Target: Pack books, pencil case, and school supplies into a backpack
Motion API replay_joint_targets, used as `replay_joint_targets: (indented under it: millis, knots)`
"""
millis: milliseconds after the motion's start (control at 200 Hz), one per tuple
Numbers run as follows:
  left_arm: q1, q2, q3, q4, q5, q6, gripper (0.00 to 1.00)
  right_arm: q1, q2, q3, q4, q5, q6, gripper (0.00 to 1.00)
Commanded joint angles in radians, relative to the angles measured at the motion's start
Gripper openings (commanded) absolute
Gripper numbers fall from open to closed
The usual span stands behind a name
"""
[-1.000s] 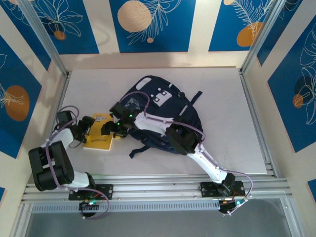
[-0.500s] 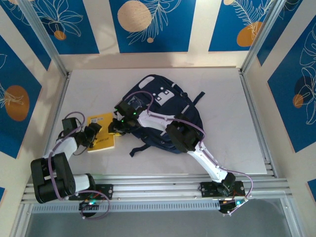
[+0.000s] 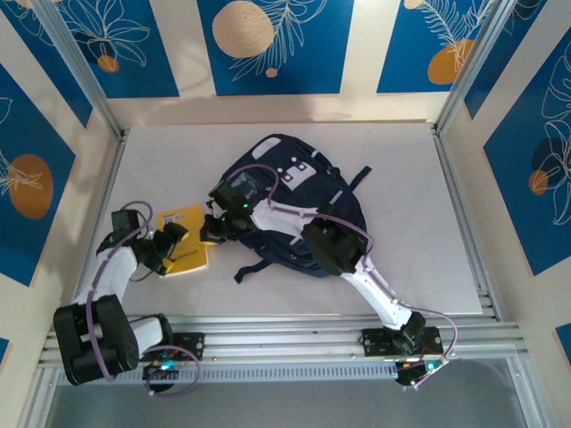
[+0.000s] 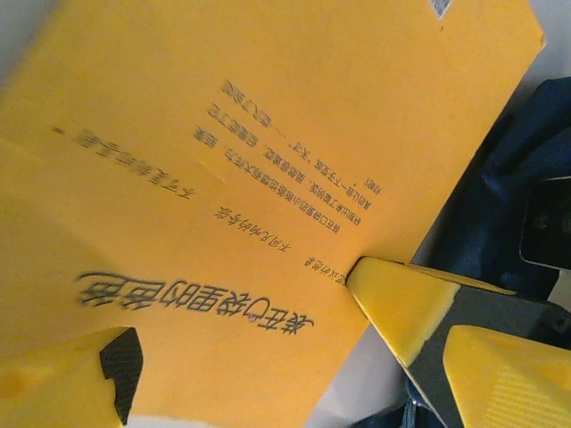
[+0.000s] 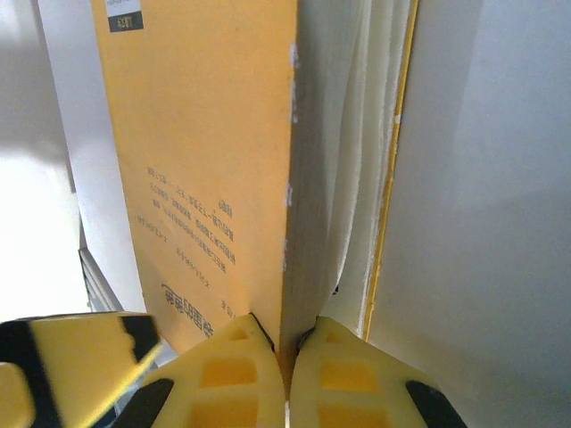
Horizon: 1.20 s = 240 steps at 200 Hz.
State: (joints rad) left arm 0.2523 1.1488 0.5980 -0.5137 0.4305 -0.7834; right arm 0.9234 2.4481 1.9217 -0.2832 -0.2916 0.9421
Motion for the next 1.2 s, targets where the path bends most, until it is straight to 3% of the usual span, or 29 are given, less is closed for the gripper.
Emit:
replay_joint_targets:
  millis: [0, 125, 255, 545, 630, 770, 1055, 1125, 1195]
  knots:
    - [-0.007, -0.010, 0.052, -0.194, -0.115, 0.049, 0.89, -0.020, -0.093, -0.064, 0.027, -0.044, -0.027, 0.00]
    - [-0.007, -0.020, 0.059, -0.206, -0.188, 0.086, 0.90, -0.042, -0.158, -0.154, 0.043, -0.061, -0.064, 0.00]
    - [-0.007, -0.021, 0.025, -0.169, -0.187, 0.091, 0.90, -0.071, -0.207, -0.237, 0.048, -0.113, -0.105, 0.00]
    - [-0.064, 0.124, -0.112, 0.081, 0.030, -0.001, 0.80, -0.079, -0.219, -0.271, 0.059, -0.222, -0.131, 0.00]
    - [-0.095, 0.169, -0.137, 0.155, 0.092, -0.044, 0.76, -0.071, -0.202, -0.251, 0.059, -0.245, -0.126, 0.17]
    - [-0.116, 0.174, -0.140, 0.164, 0.083, -0.049, 0.73, -0.059, -0.168, -0.221, 0.070, -0.277, -0.101, 0.31]
    - [-0.116, 0.068, -0.132, 0.096, 0.051, -0.065, 0.72, -0.036, -0.132, -0.156, 0.000, -0.235, -0.110, 0.30]
    - [-0.117, 0.075, -0.124, 0.084, 0.037, -0.048, 0.72, -0.031, -0.135, -0.128, -0.095, -0.135, -0.132, 0.32]
    - [-0.116, 0.092, -0.119, 0.070, 0.021, -0.034, 0.74, -0.023, -0.160, -0.113, -0.192, 0.023, -0.170, 0.43]
